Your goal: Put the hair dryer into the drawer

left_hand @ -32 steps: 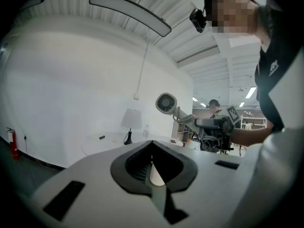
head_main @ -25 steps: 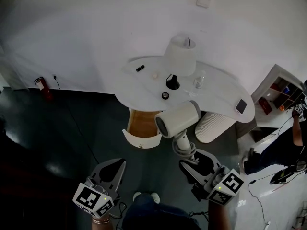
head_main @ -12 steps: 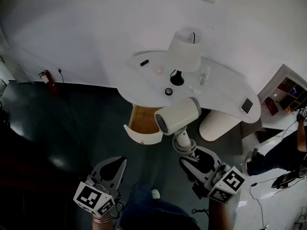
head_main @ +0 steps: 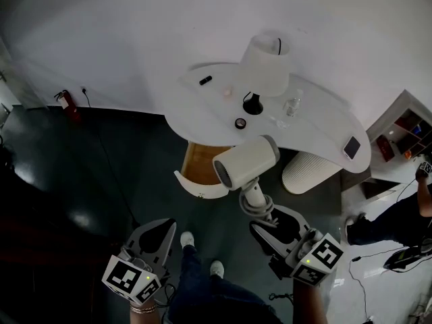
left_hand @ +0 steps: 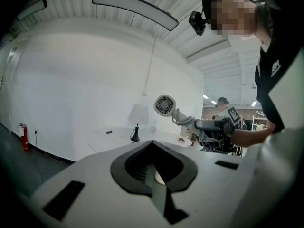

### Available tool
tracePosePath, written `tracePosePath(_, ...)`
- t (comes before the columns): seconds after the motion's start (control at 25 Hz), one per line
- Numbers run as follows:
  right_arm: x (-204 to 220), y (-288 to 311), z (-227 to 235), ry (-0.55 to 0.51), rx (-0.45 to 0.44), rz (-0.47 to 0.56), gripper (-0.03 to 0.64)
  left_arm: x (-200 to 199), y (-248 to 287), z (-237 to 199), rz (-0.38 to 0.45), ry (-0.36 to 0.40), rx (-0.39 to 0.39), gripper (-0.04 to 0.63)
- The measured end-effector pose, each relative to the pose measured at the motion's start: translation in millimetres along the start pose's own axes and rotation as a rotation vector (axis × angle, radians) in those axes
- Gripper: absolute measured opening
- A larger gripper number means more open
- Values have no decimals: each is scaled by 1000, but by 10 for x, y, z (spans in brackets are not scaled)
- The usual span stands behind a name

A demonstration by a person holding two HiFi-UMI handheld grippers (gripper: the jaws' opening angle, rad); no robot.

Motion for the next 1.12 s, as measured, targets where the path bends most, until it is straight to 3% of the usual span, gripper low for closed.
tracePosePath(0.4,-81,315,83,-5,38,-5,218,-75,201,-400,-11,-5,42,15)
tracePosePath(1.12,-285,1162,87,59,111,-8,218,-308,749,-1203,-124,-3,270,15)
Point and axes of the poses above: the fingertips, and each gripper's own axes: y forward along the fingers, z to its right, x out of its underside, the point moved 1 cm from there along -y, backward along the fingers, and after that the axes turned 15 degrees about x, right-handed, at the moved point
